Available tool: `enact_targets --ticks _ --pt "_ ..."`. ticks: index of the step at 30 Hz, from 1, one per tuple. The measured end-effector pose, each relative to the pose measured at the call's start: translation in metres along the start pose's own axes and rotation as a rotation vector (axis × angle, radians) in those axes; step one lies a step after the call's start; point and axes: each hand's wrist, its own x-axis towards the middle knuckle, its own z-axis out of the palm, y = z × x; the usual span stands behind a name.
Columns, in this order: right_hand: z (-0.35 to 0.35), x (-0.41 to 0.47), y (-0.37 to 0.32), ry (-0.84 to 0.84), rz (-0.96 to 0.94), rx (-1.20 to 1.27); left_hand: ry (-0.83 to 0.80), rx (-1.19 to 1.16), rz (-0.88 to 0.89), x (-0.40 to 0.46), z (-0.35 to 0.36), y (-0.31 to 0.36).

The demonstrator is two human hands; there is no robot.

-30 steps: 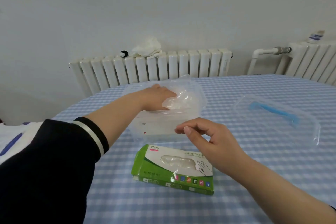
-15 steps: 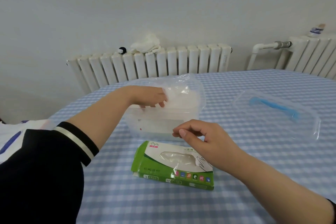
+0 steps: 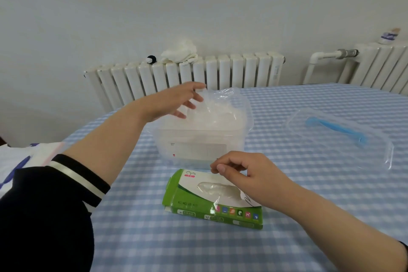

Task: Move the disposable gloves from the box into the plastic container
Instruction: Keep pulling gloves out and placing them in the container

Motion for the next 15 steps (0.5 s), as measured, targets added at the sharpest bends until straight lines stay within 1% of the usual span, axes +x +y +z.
enact_targets --ticks 3,6,8,10,11,12,13,14,15 --pt "0.0 0.0 0.001 -0.008 0.016 0.024 0.339 -0.224 0.066 0.001 -0.002 0.0" --pt "0.0 0.0 0.003 -0.032 0.015 -0.008 0.592 -0.48 0.042 0.0 -0.01 -0.007" --pt "0.0 0.0 0.003 -0.055 0.013 -0.032 0.747 -0.501 0.053 -0.003 -0.014 -0.014" --pt "0.001 0.0 0.004 -0.09 0.004 -0.077 0.956 -0.364 0.144 -0.013 -0.014 -0.018" --pt "0.001 0.0 0.004 -0.115 -0.015 -0.125 1.057 -0.253 0.24 -0.022 -0.01 -0.017" --pt "0.001 0.001 0.006 -0.142 -0.045 -0.19 1.125 -0.133 0.353 -0.033 -0.003 -0.015" --pt "0.002 0.002 0.008 -0.171 -0.07 -0.252 1.139 -0.022 0.463 -0.044 0.008 -0.014" --pt "0.003 0.003 0.01 -0.195 -0.081 -0.302 1.093 0.074 0.555 -0.053 0.02 -0.015" --pt "0.005 0.003 0.012 -0.216 -0.076 -0.334 0.989 0.161 0.61 -0.063 0.034 -0.016"
